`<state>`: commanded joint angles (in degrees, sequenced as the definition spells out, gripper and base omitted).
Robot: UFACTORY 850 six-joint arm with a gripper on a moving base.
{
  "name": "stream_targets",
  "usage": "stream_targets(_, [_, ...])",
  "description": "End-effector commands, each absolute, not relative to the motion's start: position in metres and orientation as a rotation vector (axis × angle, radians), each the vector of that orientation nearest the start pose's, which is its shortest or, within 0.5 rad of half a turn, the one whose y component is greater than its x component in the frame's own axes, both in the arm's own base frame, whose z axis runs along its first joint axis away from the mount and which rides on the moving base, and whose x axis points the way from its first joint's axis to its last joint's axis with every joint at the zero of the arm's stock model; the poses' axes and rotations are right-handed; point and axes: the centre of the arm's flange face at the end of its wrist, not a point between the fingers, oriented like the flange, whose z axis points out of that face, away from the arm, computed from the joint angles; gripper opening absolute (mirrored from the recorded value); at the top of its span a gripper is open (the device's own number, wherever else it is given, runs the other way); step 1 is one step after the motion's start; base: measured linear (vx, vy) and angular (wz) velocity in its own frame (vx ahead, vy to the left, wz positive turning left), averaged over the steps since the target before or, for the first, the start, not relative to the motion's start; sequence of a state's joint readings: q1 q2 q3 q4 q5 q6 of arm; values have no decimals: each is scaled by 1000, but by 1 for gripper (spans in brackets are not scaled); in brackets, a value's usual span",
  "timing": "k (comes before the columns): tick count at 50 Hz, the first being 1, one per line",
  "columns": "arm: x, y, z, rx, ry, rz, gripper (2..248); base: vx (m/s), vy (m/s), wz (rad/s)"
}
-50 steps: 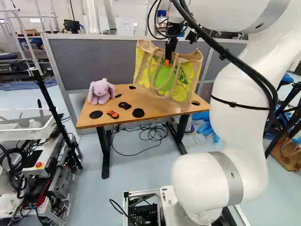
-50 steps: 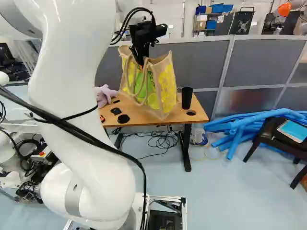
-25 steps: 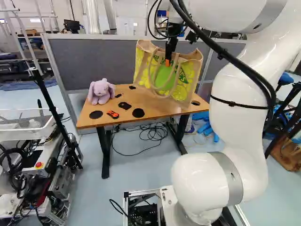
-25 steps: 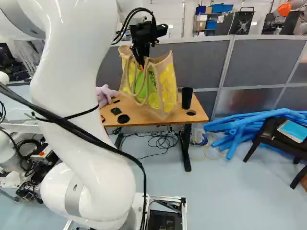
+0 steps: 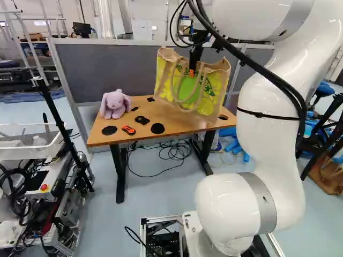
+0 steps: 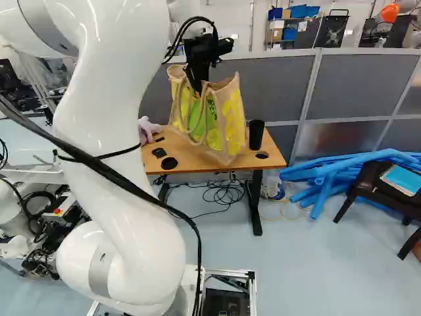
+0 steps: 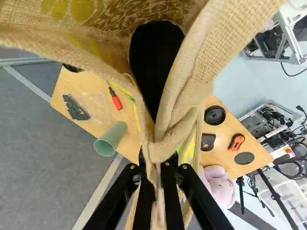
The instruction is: Pick up the bag on the ground and place it on the table
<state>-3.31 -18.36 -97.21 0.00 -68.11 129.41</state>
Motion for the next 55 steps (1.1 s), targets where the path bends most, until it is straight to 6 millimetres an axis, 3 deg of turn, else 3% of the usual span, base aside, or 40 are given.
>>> stream_targets(55, [657,-36,627,-1234,2809,-57,23,0,0,0])
